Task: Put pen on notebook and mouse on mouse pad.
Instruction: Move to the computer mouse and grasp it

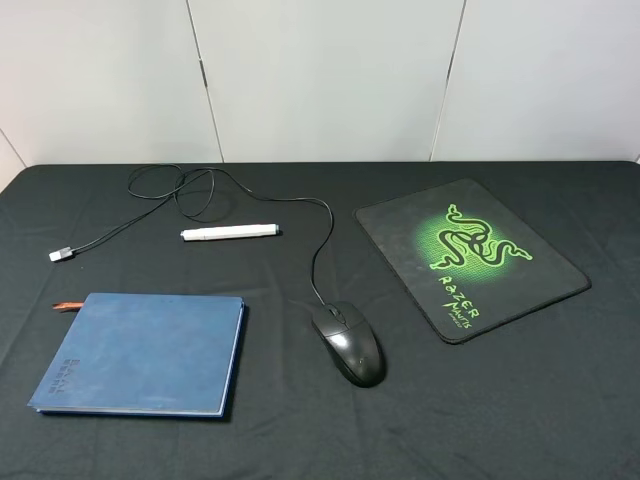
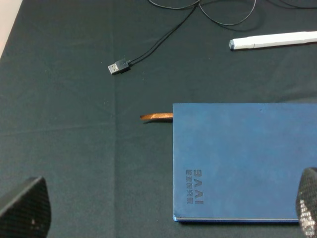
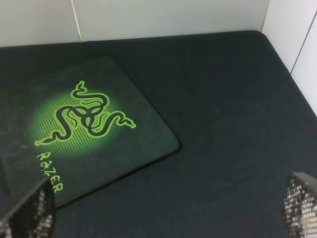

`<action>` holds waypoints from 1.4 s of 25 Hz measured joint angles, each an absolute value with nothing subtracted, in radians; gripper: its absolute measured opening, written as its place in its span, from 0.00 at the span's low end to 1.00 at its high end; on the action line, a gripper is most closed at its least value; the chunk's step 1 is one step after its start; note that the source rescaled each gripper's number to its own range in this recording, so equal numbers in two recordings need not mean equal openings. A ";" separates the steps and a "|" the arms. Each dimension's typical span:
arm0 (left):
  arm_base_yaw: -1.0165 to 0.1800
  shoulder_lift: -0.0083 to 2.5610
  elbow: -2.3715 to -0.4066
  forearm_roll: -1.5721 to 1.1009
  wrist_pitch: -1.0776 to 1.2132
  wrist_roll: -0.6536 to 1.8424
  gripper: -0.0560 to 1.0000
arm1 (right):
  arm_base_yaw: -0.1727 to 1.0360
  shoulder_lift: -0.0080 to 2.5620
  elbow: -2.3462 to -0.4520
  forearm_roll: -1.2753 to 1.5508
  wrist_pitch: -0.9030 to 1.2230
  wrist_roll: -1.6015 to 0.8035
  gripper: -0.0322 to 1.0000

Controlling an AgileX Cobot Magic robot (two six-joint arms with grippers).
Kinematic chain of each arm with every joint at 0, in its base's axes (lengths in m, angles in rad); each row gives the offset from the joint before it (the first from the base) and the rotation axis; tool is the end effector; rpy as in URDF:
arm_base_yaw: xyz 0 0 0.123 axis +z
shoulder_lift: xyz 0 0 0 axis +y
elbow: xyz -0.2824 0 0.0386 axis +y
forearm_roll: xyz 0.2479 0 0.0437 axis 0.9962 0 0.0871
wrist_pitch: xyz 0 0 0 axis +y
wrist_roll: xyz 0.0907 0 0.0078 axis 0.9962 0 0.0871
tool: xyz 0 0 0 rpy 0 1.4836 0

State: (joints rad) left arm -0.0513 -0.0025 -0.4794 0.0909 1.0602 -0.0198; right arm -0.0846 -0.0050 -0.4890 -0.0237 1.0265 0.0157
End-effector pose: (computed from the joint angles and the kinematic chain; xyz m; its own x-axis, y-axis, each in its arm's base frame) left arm -0.0027 0.0074 0.2717 -0.4697 0.0488 -0.8815 -0.0071 0.9982 0.0590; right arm -0.0031 -0.0016 0.2769 -0.4287 0.0398 -0.9026 0.1042 0.9945 -0.0056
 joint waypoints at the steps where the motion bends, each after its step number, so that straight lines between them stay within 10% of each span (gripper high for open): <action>1: -0.051 -0.002 -0.479 0.091 1.060 -0.020 0.99 | -0.085 -0.005 -0.489 -0.024 1.027 0.016 1.00; 35: -0.051 -0.002 -0.479 0.091 1.060 -0.020 0.99 | -0.085 0.242 -0.722 0.046 1.017 -0.036 1.00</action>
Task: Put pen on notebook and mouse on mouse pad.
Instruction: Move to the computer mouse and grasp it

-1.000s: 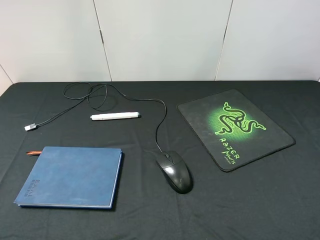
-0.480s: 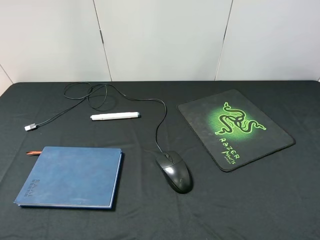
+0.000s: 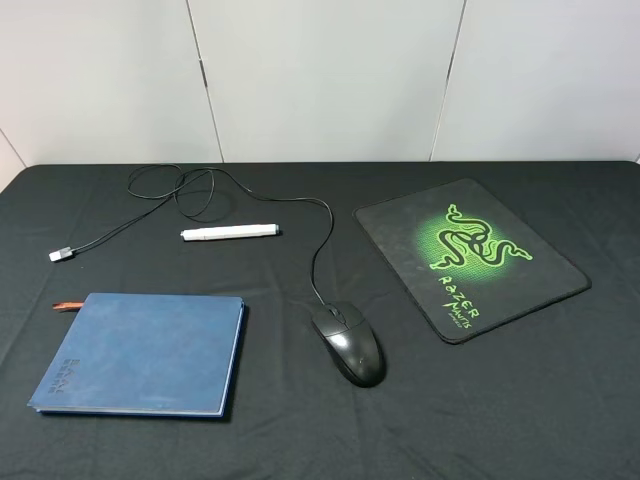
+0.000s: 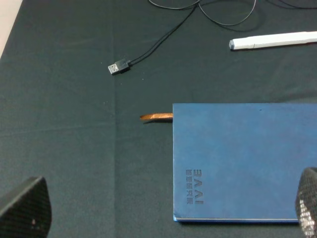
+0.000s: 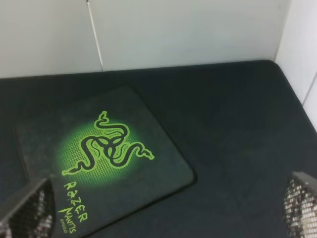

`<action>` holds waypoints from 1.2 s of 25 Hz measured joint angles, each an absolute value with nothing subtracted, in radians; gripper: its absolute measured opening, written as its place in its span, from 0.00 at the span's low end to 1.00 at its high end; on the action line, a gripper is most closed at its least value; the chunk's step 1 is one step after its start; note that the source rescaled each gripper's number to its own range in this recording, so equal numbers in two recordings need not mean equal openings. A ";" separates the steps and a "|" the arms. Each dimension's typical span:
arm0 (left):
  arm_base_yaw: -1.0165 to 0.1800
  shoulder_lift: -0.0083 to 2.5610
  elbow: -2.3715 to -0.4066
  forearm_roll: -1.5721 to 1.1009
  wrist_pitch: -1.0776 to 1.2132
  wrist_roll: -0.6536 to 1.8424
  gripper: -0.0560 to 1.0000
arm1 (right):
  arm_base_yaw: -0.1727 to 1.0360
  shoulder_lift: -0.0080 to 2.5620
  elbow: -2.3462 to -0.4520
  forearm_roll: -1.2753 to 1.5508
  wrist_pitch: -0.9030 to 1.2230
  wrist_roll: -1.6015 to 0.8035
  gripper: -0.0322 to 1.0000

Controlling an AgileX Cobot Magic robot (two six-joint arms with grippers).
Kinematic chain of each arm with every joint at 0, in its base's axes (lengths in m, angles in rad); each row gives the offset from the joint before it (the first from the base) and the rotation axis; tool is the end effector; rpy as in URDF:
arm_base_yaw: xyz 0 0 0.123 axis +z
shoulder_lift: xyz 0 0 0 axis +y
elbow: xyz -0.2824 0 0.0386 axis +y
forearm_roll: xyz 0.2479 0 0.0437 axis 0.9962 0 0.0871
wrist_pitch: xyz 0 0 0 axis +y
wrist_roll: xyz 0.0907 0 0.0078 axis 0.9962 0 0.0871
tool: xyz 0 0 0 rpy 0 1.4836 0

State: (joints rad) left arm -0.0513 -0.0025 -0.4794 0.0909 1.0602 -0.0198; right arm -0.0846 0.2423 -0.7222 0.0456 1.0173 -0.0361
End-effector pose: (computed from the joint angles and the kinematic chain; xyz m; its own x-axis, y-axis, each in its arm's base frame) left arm -0.0027 0.0074 0.2717 -0.4697 0.0488 -0.8815 -0.0071 0.9982 0.0590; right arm 0.0169 0.0021 0.3418 -0.4337 0.0246 -0.9007 0.0444 0.9990 0.0059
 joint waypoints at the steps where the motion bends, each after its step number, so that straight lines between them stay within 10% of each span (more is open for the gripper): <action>1: -0.051 -0.002 -0.479 0.091 1.060 -0.020 0.99 | -0.085 0.279 -0.751 0.060 1.016 -0.061 1.00; 11: -0.051 -0.002 -0.479 0.091 1.060 -0.020 0.99 | -0.069 0.639 -0.919 0.250 0.989 -0.229 1.00; 30: -0.051 -0.002 -0.479 0.091 1.060 -0.020 0.98 | 0.465 1.067 -0.925 0.277 0.940 -0.243 1.00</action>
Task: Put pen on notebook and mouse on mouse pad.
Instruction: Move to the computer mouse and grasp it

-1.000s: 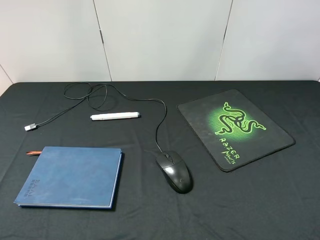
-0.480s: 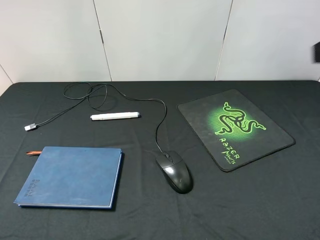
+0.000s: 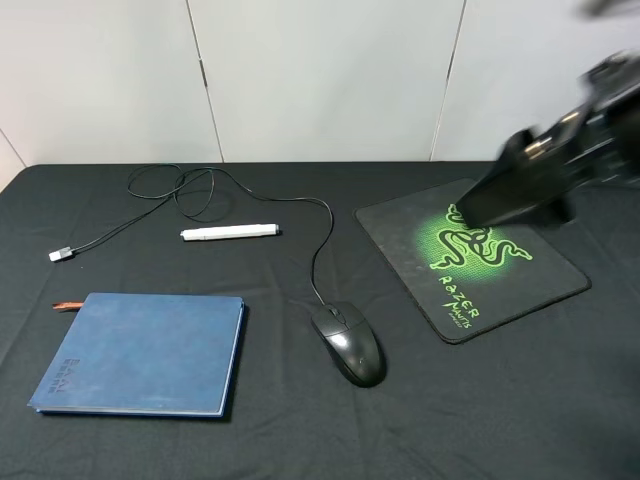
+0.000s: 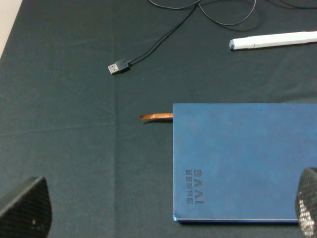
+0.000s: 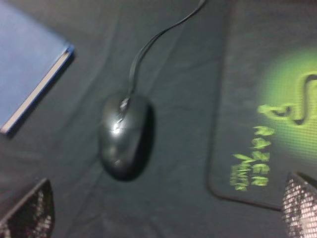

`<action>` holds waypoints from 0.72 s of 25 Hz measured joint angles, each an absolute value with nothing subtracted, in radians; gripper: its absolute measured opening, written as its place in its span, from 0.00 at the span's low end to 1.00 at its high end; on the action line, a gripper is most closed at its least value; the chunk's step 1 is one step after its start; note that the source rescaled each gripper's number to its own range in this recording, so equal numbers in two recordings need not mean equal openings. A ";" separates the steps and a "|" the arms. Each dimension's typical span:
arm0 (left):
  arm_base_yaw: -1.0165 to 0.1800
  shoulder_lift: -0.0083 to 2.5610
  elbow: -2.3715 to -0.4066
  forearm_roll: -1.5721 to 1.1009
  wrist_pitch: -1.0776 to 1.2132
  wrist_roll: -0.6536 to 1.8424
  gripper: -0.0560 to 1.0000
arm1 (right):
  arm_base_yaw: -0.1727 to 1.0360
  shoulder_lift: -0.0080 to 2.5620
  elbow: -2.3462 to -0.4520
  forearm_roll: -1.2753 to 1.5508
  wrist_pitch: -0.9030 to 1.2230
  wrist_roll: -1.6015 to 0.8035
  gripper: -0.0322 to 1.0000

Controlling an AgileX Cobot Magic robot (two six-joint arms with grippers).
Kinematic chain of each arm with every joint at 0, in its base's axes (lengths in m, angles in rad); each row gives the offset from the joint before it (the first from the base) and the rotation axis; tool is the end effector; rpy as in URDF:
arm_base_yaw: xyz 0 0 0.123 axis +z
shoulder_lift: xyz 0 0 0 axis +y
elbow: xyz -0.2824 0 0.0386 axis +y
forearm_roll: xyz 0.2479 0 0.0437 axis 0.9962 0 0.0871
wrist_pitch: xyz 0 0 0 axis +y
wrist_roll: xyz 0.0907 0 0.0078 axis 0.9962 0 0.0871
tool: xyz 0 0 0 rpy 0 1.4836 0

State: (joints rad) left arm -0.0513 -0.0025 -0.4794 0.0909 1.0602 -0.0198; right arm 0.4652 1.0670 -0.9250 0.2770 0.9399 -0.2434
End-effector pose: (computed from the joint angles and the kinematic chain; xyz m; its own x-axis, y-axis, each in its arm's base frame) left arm -0.0027 0.0074 0.2717 -0.4697 0.0488 -0.8815 -0.0071 0.9982 0.0590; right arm 0.1686 0.1071 0.3235 -0.6958 -0.4335 -0.5727 -0.6036 0.7851 0.1391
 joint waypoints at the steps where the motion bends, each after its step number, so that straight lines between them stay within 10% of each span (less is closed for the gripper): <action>1: -0.051 -0.002 -0.479 0.091 1.060 -0.020 0.98 | 0.496 1.097 -0.925 0.276 0.931 -0.243 1.00; 18: -0.051 -0.002 -0.479 0.091 1.060 -0.020 0.98 | 0.934 1.616 -0.925 0.127 0.723 0.036 1.00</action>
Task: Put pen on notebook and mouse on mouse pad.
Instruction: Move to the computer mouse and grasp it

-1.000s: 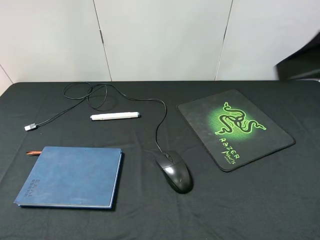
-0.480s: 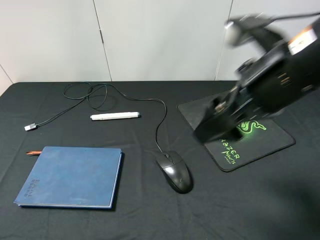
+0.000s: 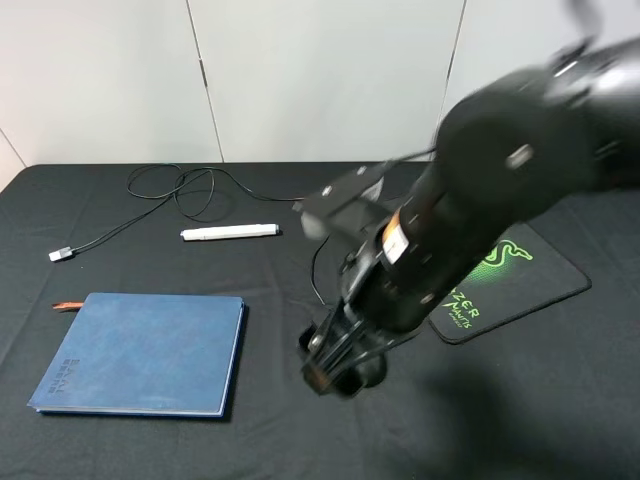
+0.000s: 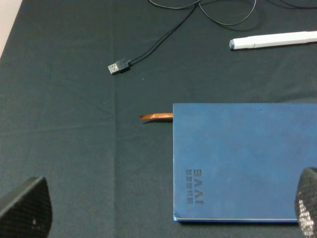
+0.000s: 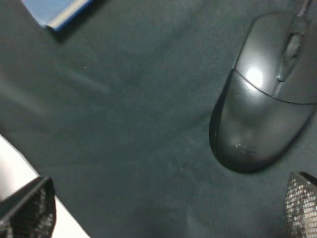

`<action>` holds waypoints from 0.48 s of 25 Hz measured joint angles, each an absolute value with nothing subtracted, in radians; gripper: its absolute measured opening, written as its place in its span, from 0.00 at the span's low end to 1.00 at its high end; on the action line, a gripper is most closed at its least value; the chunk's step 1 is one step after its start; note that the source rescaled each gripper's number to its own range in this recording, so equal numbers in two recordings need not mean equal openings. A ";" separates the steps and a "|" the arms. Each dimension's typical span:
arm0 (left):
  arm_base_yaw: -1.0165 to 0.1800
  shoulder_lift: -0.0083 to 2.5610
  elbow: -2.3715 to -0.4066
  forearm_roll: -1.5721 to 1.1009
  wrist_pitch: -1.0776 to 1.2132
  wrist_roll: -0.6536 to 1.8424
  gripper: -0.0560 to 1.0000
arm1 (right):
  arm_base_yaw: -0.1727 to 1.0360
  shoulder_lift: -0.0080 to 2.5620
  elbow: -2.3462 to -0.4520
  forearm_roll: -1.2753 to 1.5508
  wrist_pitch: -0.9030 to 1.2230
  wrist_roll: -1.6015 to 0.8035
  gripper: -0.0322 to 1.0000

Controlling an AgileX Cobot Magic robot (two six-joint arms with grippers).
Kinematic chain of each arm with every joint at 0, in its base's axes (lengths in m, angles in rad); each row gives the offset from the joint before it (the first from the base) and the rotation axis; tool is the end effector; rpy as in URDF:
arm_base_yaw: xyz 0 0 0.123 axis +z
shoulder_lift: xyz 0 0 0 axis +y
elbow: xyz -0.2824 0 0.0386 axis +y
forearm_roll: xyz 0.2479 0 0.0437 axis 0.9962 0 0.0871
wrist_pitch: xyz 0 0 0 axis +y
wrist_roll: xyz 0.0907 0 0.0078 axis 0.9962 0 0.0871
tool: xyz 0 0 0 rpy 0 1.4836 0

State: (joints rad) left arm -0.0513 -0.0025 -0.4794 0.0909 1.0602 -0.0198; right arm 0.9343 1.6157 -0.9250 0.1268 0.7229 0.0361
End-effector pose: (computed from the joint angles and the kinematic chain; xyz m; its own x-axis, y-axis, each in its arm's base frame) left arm -0.0027 0.0074 0.2717 -0.4697 0.0488 -0.8815 -0.0071 0.9982 0.0590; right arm 0.1676 0.2396 0.1912 -0.6778 -0.6973 -0.2331 -0.7311 0.6729 0.1126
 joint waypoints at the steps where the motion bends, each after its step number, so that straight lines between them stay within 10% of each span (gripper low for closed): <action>1: -0.051 -0.002 -0.479 0.091 1.060 -0.020 0.98 | 0.937 1.643 -0.925 0.111 0.712 0.070 1.00; 12: -0.051 -0.002 -0.479 0.091 1.060 -0.020 0.98 | 0.938 1.787 -0.925 -0.063 0.620 0.413 1.00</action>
